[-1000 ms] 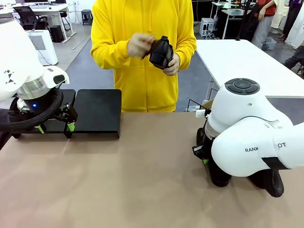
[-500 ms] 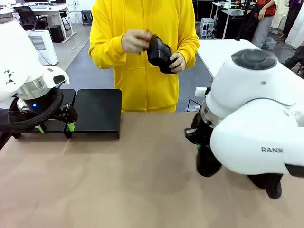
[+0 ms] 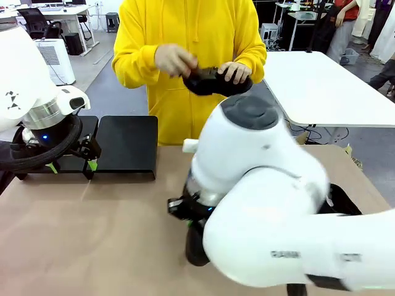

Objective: Organize the shoes by placing them on the stand.
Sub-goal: Pick up one Shoe and place it in the middle of the table.

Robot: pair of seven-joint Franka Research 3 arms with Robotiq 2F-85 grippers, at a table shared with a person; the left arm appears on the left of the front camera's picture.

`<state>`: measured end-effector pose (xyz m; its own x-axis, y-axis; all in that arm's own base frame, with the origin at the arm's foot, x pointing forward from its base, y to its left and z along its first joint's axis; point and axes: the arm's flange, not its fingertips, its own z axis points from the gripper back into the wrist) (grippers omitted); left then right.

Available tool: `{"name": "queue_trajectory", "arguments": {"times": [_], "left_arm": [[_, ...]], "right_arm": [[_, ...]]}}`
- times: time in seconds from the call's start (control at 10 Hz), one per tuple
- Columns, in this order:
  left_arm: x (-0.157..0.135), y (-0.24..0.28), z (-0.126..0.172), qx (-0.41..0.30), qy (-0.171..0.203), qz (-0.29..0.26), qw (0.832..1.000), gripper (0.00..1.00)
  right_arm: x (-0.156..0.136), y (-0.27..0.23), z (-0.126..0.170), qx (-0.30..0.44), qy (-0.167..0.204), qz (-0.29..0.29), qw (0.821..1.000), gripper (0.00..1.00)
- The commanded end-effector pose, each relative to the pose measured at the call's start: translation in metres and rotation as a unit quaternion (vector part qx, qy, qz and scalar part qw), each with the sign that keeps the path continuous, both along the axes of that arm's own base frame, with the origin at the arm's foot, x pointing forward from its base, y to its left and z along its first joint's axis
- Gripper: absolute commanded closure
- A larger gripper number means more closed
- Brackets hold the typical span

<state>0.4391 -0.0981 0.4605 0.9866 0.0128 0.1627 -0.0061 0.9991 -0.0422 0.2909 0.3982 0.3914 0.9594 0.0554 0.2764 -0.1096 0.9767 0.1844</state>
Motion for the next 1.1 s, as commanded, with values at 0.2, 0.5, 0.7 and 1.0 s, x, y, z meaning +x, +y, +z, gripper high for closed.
{"name": "queue_trajectory", "arguments": {"times": [0.2,0.5,0.7,1.0], "left_arm": [[0.000,0.001,0.000,-0.002,-0.005,0.006,1.000,0.00],[0.000,0.001,0.000,-0.002,-0.005,0.006,1.000,0.00],[0.000,0.001,0.000,-0.002,-0.005,0.006,1.000,0.00],[0.000,0.001,0.000,-0.002,-0.005,0.006,1.000,0.00]], "right_arm": [[0.033,0.027,-0.038,-0.027,-0.028,-0.009,0.999,1.00],[0.037,0.018,-0.036,0.001,-0.028,-0.058,0.998,0.62],[0.040,0.011,-0.022,0.027,-0.004,-0.067,0.997,0.23],[0.034,-0.021,0.022,0.106,0.055,-0.062,0.991,0.00]]}}
